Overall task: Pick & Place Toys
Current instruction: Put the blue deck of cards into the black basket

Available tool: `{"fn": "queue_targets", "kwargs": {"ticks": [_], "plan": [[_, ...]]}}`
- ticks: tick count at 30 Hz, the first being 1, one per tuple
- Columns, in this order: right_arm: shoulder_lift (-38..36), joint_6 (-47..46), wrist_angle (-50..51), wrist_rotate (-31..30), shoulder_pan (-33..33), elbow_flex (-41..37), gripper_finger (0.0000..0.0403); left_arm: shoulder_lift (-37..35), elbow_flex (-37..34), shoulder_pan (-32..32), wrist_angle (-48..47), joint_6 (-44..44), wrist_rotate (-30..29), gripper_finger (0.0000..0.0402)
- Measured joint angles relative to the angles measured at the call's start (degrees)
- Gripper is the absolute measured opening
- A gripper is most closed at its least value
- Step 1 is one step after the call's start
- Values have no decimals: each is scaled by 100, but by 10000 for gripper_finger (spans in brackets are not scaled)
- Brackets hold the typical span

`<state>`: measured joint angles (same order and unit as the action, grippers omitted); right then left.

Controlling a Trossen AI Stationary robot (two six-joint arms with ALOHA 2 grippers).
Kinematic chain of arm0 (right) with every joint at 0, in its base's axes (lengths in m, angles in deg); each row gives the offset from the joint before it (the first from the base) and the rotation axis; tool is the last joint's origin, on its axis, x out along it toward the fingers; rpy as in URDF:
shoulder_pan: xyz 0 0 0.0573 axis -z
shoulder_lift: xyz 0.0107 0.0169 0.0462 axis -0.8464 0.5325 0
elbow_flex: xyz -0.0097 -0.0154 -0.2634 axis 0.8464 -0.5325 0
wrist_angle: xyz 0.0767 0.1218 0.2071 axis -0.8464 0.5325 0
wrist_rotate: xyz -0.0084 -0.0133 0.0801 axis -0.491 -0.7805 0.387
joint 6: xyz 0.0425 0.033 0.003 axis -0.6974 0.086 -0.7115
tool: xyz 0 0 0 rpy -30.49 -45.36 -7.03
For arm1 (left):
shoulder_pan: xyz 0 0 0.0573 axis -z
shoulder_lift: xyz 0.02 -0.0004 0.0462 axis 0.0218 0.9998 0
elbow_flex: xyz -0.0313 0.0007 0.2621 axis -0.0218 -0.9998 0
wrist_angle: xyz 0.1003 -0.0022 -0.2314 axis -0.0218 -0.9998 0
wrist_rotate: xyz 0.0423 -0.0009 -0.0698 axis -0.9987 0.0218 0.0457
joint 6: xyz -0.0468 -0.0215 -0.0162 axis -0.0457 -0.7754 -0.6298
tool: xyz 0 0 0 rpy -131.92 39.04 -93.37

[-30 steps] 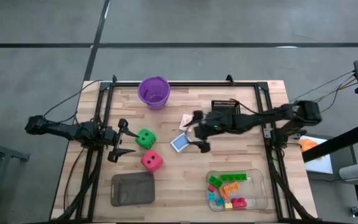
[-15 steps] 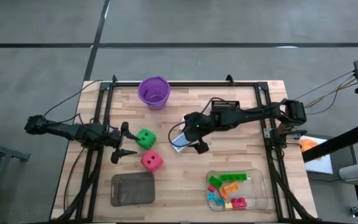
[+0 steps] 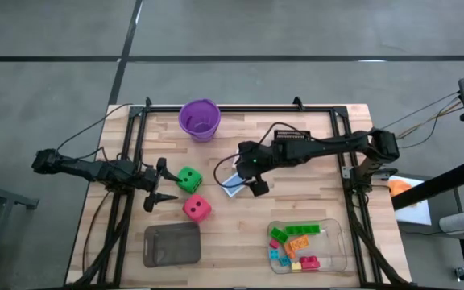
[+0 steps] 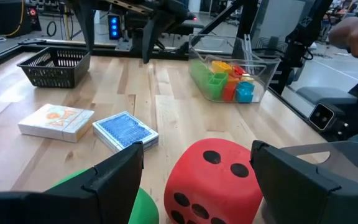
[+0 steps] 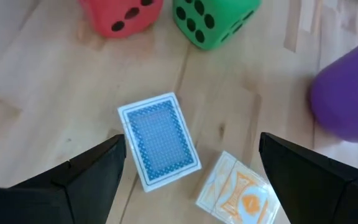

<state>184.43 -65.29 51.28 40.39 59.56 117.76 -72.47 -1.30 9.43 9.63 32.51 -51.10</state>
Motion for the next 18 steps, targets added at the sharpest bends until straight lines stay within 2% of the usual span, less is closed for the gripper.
{"fn": "queue_targets", "kwargs": {"ticks": [10, 18], "plan": [[149, 123, 117, 163, 22, 22, 363, 0, 0, 1, -11, 1, 1, 301], [961, 407, 78, 513, 29, 154, 363, 0, 0, 1, -13, 2, 0, 301]]}}
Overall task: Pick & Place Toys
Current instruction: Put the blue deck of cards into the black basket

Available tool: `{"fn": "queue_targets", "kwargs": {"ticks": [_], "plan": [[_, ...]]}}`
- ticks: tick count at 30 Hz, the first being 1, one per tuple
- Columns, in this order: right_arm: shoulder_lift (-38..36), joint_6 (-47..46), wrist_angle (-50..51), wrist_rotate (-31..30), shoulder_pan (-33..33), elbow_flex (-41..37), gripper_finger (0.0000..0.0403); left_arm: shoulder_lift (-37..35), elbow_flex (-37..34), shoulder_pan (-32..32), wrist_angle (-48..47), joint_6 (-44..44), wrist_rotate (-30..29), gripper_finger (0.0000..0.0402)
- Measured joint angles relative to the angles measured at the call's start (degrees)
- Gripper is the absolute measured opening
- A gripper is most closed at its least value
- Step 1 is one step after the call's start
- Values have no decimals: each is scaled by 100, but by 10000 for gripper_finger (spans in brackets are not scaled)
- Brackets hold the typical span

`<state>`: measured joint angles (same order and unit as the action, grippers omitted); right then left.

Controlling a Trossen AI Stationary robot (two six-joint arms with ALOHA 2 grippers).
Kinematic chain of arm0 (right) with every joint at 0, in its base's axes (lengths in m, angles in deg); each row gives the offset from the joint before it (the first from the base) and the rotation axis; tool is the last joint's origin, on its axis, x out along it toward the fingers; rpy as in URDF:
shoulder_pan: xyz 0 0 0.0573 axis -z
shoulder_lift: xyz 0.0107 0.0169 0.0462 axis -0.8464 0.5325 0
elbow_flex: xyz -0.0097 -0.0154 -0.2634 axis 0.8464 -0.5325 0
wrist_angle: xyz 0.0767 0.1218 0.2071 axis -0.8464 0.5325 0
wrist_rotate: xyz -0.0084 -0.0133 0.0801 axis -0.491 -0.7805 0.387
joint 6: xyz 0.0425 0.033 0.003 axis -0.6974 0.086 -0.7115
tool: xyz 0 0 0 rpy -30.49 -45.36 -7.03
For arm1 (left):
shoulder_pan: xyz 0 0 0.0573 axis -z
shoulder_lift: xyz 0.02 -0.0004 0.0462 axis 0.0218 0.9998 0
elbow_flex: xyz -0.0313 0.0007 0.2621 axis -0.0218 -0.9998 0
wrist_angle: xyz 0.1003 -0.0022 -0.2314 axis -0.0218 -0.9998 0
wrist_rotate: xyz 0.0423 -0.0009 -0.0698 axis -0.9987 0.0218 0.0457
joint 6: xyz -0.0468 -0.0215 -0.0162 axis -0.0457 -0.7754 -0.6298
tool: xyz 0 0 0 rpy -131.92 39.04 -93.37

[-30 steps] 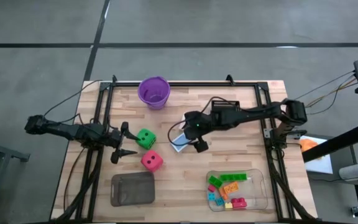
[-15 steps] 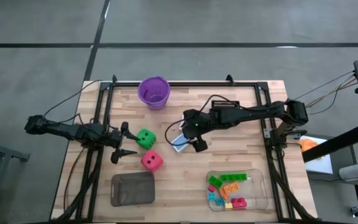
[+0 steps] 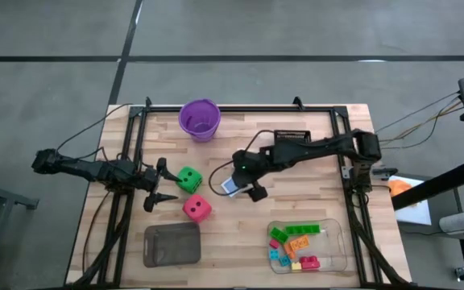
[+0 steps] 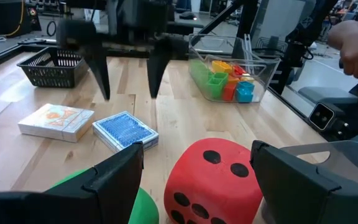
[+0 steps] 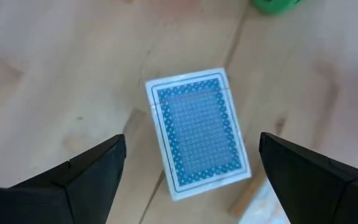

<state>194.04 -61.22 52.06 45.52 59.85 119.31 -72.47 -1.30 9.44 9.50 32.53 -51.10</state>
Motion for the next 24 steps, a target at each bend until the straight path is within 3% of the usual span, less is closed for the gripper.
{"fn": "queue_targets", "kwargs": {"ticks": [15, 24], "plan": [[1358, 430, 799, 112, 50, 1225, 363, 0, 0, -1, -2, 0, 0, 301], [1671, 470, 1076, 66, 54, 1550, 363, -2, 0, 1, -2, 0, -2, 301]]}}
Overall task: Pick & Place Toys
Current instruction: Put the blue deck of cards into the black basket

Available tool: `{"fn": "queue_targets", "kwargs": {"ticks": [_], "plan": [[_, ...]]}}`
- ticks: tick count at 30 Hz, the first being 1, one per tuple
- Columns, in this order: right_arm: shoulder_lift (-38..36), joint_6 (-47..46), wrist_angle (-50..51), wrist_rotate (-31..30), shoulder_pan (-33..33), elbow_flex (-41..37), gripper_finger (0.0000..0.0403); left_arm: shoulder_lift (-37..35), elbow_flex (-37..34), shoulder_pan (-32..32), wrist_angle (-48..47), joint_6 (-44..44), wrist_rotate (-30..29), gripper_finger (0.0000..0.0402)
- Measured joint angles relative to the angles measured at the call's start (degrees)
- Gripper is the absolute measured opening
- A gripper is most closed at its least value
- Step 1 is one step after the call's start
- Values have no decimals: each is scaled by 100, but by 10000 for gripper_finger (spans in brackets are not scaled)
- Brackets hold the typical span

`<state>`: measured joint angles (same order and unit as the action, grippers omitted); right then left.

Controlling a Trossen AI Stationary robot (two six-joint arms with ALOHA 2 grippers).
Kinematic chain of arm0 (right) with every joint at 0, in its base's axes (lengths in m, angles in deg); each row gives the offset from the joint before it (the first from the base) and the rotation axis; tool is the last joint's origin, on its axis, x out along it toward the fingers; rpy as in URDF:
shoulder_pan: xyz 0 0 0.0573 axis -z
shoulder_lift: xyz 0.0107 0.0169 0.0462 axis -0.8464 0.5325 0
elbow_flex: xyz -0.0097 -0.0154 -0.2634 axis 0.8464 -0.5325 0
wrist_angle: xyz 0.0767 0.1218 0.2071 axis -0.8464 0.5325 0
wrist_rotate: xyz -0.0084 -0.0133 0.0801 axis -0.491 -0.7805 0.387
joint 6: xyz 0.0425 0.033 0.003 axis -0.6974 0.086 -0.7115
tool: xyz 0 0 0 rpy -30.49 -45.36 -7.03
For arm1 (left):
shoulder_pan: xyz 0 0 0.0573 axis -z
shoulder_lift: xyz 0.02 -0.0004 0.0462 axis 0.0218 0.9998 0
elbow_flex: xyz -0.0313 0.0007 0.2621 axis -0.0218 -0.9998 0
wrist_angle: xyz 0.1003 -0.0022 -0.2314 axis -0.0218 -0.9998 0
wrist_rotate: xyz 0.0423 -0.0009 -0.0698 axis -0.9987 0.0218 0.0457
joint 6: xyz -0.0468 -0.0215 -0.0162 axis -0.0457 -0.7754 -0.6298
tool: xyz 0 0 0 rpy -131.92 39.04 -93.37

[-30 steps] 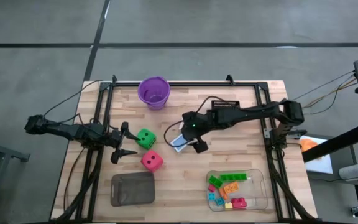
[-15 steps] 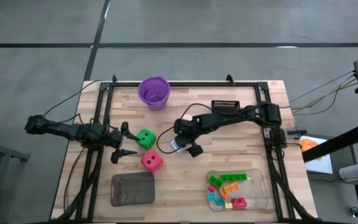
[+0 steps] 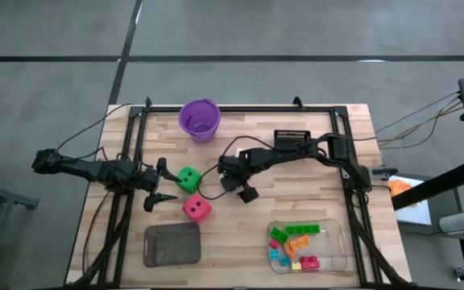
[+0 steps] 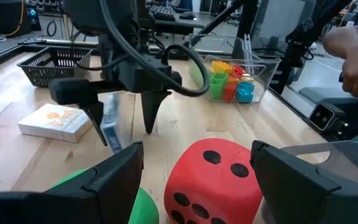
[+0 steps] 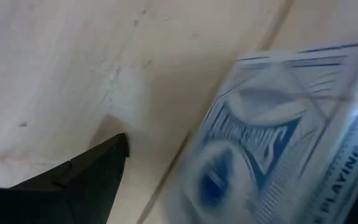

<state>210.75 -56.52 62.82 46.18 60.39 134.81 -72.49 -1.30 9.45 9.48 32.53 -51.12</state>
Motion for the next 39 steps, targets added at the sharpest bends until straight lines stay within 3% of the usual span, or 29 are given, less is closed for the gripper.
{"fn": "queue_targets", "kwargs": {"ticks": [8, 17, 21, 30, 39], "plan": [[-10, -81, 3, 0, 26, -24, 363, 2, 0, 0, 0, 0, 0, 301], [-36, -809, -17, -33, 26, 117, 362, 2, 0, 0, 0, 0, 2, 301], [-47, -1026, -125, -354, -27, 125, 357, 2, 0, 0, 0, 0, 2, 301], [-47, -567, -93, -426, -111, 127, 318, 2, 0, 0, 0, 0, 0, 301], [-47, -590, -38, -349, -90, 36, 355, 2, 0, 0, 0, 0, 0, 301]]}}
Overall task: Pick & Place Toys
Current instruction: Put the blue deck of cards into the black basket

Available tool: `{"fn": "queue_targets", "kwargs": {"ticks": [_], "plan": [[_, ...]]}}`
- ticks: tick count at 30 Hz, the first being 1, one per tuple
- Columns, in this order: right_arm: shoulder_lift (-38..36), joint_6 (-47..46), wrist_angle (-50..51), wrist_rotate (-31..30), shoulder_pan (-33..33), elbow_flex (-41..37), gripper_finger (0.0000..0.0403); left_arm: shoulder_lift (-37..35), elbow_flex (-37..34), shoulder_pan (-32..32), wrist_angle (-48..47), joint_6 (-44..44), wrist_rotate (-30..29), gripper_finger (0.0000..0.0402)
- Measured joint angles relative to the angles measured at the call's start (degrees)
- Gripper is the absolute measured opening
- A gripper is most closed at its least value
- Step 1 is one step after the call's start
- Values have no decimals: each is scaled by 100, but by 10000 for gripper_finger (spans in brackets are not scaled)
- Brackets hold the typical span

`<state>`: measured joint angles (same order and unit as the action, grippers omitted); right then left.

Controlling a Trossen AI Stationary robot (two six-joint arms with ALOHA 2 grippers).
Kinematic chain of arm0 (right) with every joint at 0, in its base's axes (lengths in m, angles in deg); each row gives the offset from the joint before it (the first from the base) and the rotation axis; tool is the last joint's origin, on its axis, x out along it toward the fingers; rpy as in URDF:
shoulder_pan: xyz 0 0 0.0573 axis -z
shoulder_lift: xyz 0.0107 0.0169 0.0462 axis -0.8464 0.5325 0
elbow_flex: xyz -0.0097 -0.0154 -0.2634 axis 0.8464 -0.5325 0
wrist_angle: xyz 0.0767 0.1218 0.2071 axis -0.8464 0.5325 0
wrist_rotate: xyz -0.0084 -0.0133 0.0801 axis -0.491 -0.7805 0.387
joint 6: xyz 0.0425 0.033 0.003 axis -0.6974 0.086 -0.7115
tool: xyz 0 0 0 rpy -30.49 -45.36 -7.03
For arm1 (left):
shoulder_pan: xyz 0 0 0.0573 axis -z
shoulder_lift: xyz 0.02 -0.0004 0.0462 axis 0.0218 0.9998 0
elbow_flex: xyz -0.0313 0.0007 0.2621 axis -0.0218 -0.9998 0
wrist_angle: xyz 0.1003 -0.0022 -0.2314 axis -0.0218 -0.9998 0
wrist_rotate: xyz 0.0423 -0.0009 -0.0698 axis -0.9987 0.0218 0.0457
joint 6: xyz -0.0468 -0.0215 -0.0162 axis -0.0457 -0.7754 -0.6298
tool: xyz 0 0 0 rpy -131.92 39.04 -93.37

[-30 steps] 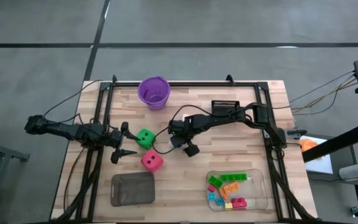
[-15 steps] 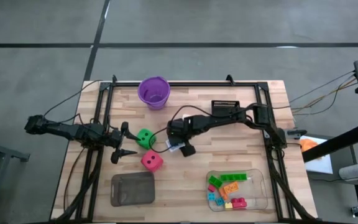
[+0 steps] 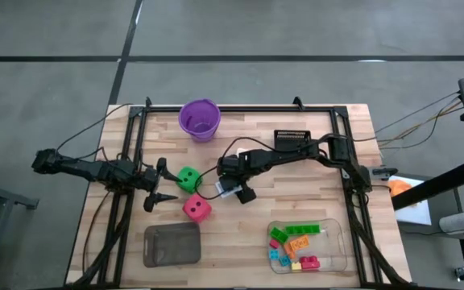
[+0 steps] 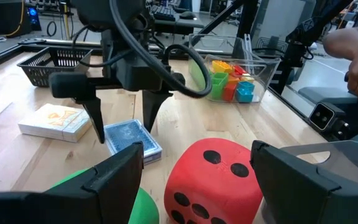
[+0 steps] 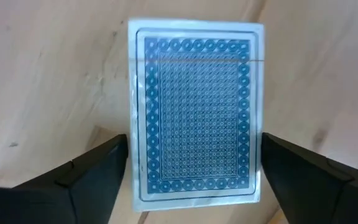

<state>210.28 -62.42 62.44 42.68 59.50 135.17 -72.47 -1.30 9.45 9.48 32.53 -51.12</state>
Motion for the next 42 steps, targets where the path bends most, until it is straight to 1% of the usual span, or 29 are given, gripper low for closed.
{"fn": "queue_targets", "kwargs": {"ticks": [4, 12, 15, 19, 20, 36, 42], "plan": [[0, -34, -109, 36, -7, -125, 365, 0, 0, 0, 0, 0, 0, 301], [-2, -90, -344, 54, -7, -176, 364, 0, 0, 0, 0, 0, 0, 301], [0, -150, -357, 56, -16, -176, 347, 0, 0, 0, 0, 0, 0, 301], [0, -241, -376, 50, -22, -176, 295, 0, 0, 0, 0, 0, 0, 301], [0, -253, -395, 34, -22, -176, 293, 0, 0, 0, 0, 0, 0, 301], [-42, -276, -423, 30, -127, -261, 293, 0, -2, -2, -2, 0, 0, 301], [-256, -176, -350, 261, -153, -298, 293, 0, -2, 0, 0, 0, 0, 301]]}}
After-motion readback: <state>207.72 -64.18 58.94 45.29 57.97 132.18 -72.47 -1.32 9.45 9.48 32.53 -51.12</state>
